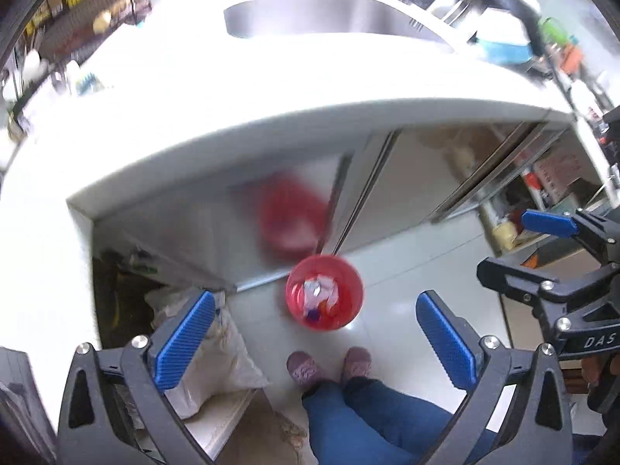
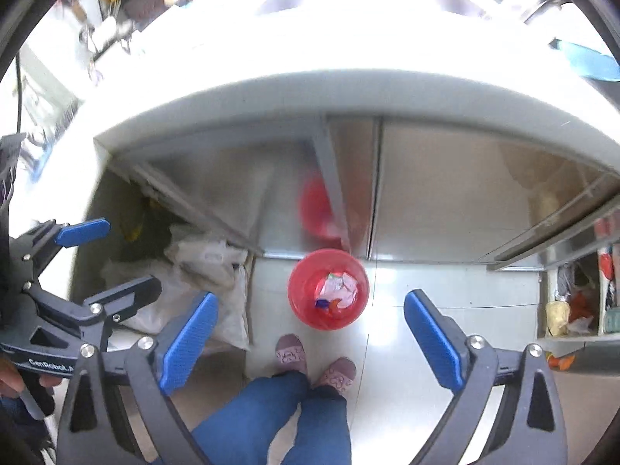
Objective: Collect trash
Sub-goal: 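Raise both tools back up to the counter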
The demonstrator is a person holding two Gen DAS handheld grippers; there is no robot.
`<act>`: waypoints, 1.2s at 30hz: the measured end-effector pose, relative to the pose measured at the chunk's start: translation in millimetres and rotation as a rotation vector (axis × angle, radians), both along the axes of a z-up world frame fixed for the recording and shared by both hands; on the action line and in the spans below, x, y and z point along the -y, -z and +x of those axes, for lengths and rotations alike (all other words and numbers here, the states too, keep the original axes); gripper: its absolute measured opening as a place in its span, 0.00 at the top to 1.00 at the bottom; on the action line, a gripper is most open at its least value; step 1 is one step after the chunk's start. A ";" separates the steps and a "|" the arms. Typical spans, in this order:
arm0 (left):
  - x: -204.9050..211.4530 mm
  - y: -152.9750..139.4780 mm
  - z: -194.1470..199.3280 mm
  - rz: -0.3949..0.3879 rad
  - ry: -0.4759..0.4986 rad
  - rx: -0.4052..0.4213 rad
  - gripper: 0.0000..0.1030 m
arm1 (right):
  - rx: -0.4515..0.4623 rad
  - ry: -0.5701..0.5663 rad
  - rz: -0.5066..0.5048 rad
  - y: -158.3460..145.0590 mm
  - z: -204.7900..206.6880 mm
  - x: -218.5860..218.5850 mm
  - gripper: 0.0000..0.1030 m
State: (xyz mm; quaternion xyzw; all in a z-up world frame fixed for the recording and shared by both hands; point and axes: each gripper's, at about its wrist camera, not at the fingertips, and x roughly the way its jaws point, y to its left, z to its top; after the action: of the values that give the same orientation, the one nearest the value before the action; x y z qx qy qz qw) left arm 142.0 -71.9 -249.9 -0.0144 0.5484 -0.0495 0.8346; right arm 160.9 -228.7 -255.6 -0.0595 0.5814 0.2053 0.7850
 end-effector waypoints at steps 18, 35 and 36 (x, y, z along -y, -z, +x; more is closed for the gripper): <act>-29.5 -137.2 2.5 0.035 -0.054 0.175 0.00 | 0.198 -0.061 0.002 -128.7 10.0 -20.7 0.01; -192.9 -156.0 72.4 0.037 -0.287 0.198 0.00 | 0.236 -0.287 0.043 -137.7 103.3 -163.3 0.01; -203.5 -155.8 79.3 0.033 -0.301 0.194 0.00 | 0.235 -0.303 0.044 -136.2 111.9 -176.0 0.01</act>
State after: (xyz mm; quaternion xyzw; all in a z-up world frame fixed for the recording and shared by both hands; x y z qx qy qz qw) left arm 221.3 131.6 -94.1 -0.0778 0.4579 0.0836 0.8816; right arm 272.9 -52.7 -119.4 -0.1530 0.4655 0.3254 0.8087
